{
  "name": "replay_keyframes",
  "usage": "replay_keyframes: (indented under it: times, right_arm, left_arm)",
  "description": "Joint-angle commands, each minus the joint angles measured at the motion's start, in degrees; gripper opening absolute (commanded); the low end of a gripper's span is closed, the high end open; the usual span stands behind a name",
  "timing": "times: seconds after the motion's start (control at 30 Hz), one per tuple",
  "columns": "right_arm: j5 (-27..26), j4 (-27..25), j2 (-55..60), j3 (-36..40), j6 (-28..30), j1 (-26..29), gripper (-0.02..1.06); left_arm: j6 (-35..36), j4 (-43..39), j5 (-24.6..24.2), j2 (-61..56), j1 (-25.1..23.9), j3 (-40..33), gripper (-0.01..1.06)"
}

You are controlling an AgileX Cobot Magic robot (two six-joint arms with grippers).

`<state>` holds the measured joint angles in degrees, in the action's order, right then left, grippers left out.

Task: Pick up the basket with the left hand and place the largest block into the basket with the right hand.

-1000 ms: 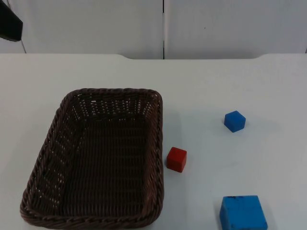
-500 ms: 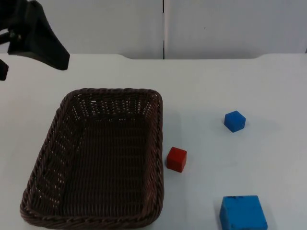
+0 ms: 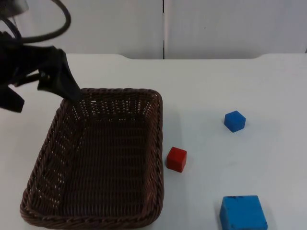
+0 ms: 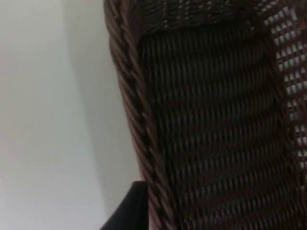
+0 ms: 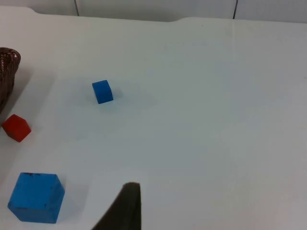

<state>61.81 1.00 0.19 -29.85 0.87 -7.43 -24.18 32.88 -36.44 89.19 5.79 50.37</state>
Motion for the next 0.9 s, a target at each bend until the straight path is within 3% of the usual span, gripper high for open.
replay_keyframes:
  times: [0.0, 0.2, 0.87]
  right_arm:
    - [0.0, 0.1, -0.2, 0.3, 0.0, 0.3, 1.05]
    - [0.0, 0.1, -0.2, 0.3, 0.0, 0.3, 1.05]
    - [0.0, 0.1, -0.2, 0.3, 0.0, 0.3, 1.05]
  left_arm:
    - [0.1, 0.5, 0.9, 1.4, 0.4, 0.4, 0.98]
    - [-0.8, 0.3, 2.8, 6.6, 0.4, 0.5, 0.98]
    - [-3.8, -0.8, 1.1, 23.3, 0.1, 8.7, 0.98]
